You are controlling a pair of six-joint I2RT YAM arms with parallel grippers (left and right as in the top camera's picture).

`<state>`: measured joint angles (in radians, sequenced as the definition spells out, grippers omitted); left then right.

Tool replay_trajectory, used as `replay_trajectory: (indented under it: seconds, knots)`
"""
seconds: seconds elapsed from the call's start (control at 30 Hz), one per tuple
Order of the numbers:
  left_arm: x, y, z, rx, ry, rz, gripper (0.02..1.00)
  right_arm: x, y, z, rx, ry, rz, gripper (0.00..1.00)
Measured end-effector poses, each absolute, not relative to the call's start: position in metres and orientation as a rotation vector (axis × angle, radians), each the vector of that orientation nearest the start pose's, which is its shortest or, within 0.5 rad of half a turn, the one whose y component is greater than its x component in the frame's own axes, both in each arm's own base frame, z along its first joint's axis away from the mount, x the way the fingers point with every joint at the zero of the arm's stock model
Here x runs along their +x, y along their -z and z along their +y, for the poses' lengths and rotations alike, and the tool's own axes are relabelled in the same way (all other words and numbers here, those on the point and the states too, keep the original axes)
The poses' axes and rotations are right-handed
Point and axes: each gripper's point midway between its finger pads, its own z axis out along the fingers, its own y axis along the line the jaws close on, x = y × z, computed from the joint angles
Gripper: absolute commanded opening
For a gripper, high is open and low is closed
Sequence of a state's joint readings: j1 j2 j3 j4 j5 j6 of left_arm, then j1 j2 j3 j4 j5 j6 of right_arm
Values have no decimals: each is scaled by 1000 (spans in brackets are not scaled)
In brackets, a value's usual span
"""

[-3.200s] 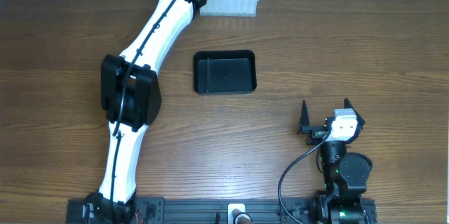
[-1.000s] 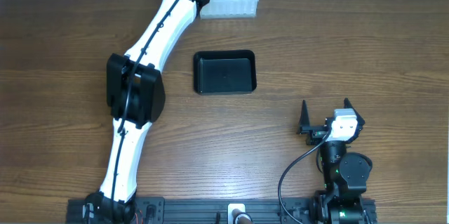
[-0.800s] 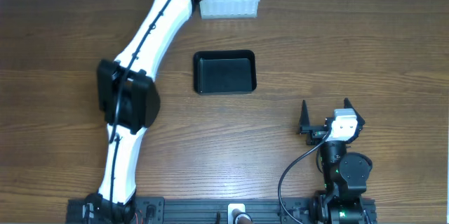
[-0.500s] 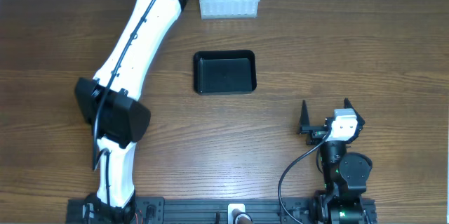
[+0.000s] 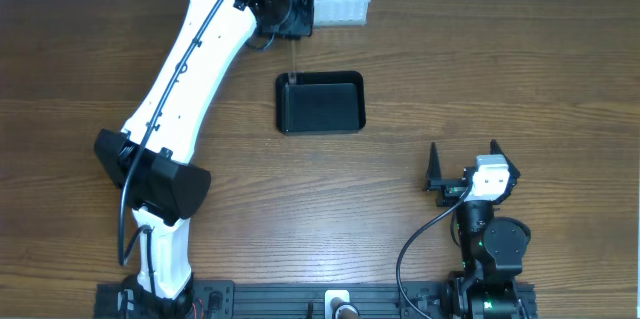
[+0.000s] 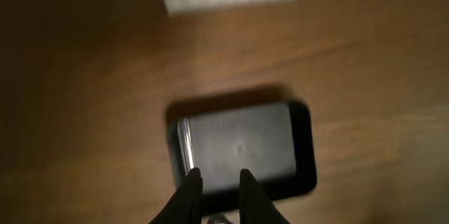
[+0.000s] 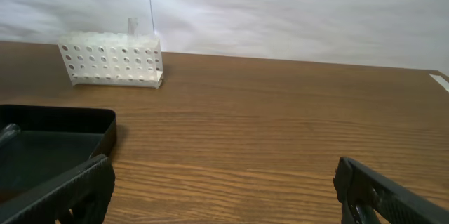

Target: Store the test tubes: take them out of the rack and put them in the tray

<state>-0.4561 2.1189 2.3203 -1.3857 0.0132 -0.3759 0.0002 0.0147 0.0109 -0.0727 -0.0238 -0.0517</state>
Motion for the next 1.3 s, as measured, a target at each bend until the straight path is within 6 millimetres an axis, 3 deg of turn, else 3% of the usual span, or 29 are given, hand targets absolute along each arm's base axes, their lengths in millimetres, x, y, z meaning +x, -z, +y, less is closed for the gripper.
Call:
replay_trajectory:
  seconds: [0.23,0.63,1.3]
  knots:
    - [416,-207,-221,86,311,2865,45,246,-158,4,-61,19,1646,993]
    - [418,-116,-230,78,261,3079,51,246,-158,4,-61,19,1646,993]
    - [421,-52,-232,69,201,3185,66,246,-158,4,-62,20,1646,993]
